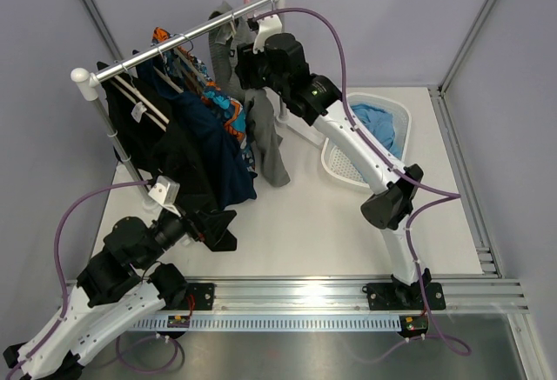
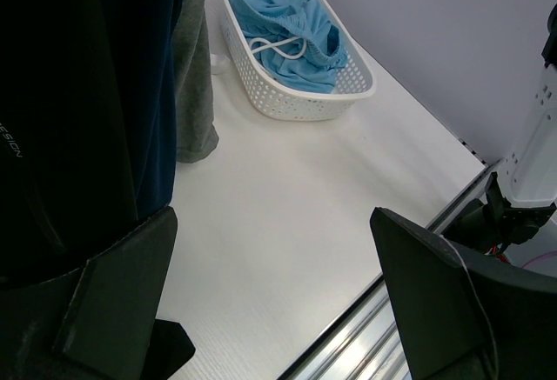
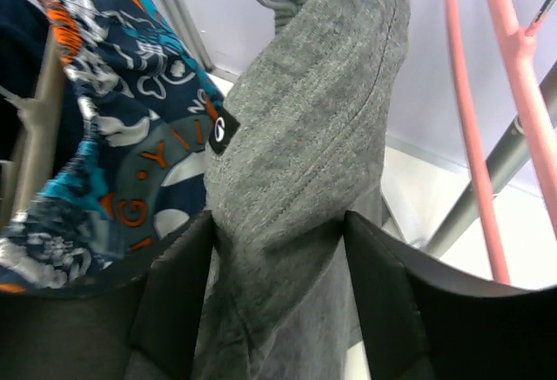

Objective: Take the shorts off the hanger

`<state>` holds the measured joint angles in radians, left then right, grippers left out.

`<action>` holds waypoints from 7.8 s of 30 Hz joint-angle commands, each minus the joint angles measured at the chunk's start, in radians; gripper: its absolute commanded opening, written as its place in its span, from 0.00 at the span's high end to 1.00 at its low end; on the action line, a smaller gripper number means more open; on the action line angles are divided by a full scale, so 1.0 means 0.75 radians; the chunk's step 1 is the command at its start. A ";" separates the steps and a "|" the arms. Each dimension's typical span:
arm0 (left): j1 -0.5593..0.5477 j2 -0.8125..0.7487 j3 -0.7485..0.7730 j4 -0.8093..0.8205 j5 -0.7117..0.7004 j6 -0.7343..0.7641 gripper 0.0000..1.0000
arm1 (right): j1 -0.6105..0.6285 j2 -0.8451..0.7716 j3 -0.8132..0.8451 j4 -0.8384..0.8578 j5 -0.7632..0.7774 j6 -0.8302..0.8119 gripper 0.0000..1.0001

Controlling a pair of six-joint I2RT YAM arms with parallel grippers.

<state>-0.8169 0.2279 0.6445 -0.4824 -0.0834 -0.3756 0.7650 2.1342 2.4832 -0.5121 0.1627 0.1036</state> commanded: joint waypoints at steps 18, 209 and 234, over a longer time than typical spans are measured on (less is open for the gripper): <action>-0.003 -0.018 0.018 0.075 -0.030 -0.060 0.01 | -0.057 -0.121 0.111 0.214 -0.121 -0.013 1.00; -0.203 0.819 0.341 -0.388 0.152 -0.270 1.00 | -0.785 -0.950 -1.167 0.247 -0.033 -0.868 1.00; -0.205 0.637 0.362 -0.369 0.344 -0.103 1.00 | -0.989 -0.739 -0.938 -0.256 -0.832 -1.019 1.00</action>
<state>-0.9520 0.8009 0.9268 -0.3691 0.0372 -0.4526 0.2306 1.5837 1.7241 -0.9844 -0.7670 -0.5419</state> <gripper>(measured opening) 0.092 0.029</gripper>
